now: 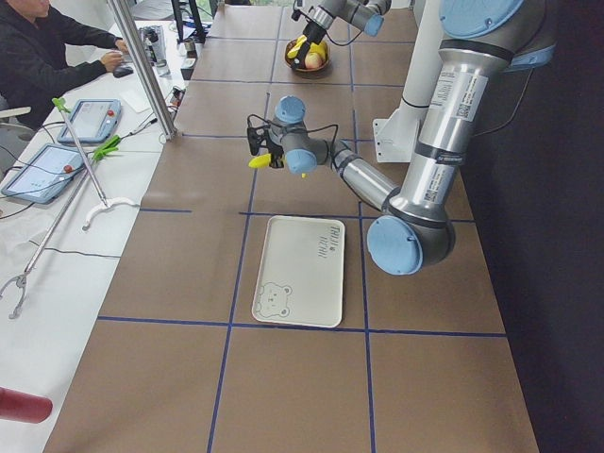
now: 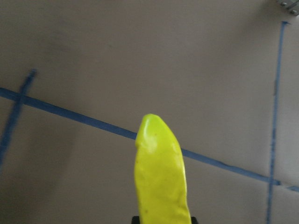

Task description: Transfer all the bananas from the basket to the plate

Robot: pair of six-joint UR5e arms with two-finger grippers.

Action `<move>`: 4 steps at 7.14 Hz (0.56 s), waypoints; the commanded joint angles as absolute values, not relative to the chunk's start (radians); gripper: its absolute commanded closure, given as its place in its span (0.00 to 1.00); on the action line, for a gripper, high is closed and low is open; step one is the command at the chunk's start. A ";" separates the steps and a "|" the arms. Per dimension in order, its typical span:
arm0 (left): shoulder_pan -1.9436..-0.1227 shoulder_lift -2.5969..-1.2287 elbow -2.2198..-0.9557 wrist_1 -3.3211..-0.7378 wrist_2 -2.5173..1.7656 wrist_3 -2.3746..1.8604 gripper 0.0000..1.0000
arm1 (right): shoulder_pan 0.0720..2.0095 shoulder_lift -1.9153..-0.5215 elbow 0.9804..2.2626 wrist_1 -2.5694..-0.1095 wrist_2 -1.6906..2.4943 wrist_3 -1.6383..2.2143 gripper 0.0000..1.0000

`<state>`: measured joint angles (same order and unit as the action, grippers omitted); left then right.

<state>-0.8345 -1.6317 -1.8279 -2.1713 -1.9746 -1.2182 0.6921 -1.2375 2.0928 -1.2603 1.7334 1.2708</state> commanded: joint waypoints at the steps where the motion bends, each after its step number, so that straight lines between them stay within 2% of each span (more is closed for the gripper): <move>1: -0.900 -1.463 -1.816 -2.190 -1.970 -0.960 1.00 | 0.851 -1.327 2.089 -1.262 1.915 1.137 0.00; 3: -0.948 -1.434 -1.739 -2.204 -1.970 -0.879 0.99 | 0.964 -1.383 2.069 -1.261 2.038 1.007 0.00; 4: -0.962 -1.424 -1.682 -2.230 -1.971 -0.812 0.95 | 1.010 -1.396 2.056 -1.261 2.090 0.970 0.00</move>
<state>-0.9413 -1.4396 -1.7457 -2.2077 -1.9699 -0.8886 0.9433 -1.3705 2.0715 -1.2612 2.0147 1.0375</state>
